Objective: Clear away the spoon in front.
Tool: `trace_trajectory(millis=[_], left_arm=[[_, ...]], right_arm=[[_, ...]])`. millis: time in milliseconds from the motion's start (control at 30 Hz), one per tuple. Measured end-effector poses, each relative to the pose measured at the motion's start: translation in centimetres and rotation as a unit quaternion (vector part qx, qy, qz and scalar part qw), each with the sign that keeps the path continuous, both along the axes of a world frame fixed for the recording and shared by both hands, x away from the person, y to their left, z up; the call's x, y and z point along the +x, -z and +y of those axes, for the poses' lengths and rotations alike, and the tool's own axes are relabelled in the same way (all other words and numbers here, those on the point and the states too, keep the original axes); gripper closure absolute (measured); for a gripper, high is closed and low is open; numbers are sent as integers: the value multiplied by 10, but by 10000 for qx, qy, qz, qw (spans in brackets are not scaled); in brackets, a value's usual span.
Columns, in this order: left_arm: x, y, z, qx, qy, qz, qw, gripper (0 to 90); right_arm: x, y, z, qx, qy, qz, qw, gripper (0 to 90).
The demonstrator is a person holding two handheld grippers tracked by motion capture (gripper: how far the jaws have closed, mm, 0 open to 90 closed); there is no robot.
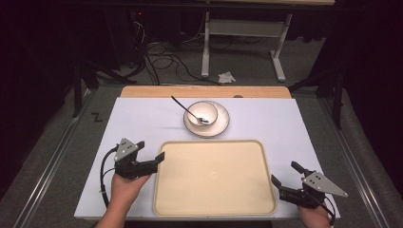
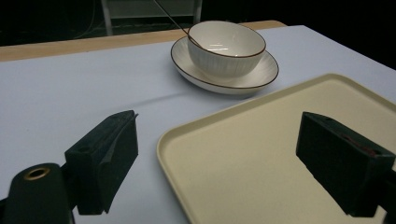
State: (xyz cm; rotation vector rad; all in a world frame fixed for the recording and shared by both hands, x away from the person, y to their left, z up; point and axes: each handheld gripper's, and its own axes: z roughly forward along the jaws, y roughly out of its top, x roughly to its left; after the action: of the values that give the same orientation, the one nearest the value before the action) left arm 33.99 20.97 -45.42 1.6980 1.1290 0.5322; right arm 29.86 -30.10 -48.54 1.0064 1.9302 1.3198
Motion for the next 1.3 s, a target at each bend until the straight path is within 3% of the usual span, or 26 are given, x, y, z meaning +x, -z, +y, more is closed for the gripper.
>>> trace_trajectory(millis=[100,133,333,533,800,867,900,1000,1067,1133,1300], left_arm=[[9,-1,-5,16,-6,32,10000,139],[20,-2,-10,11,3,62,10000,140],[50,-4,-19,22,-52,121,9999,150],[85,-8,-23,-96,-144,270,9995,158],[129,-12,-30,-55,-320,405,9987,172],[133,-12,-30,-32,-336,417,9986,173],[145,-10,-32,-134,-407,479,9979,174],[154,-10,-33,-204,-472,507,9974,194],[161,-9,-35,-194,-517,558,9969,203],[172,-9,-40,-15,-559,598,9966,223],[189,-13,-48,38,-700,704,9951,236]], right_arm=[[0,0,1,11,-34,-13,10000,134],[0,-1,1,4,-35,-21,10000,143],[-1,-1,1,47,-31,-2,10000,146],[-2,-1,2,73,-58,12,10000,146],[-2,-1,2,92,-67,16,9999,150],[-2,-1,2,96,-67,12,9999,150],[-2,-1,2,101,-67,17,9999,150],[-1,0,3,108,-88,22,9999,150],[-1,0,3,89,-88,38,9999,150],[1,1,2,106,-89,57,9999,155],[0,1,3,100,-89,86,9999,155]])
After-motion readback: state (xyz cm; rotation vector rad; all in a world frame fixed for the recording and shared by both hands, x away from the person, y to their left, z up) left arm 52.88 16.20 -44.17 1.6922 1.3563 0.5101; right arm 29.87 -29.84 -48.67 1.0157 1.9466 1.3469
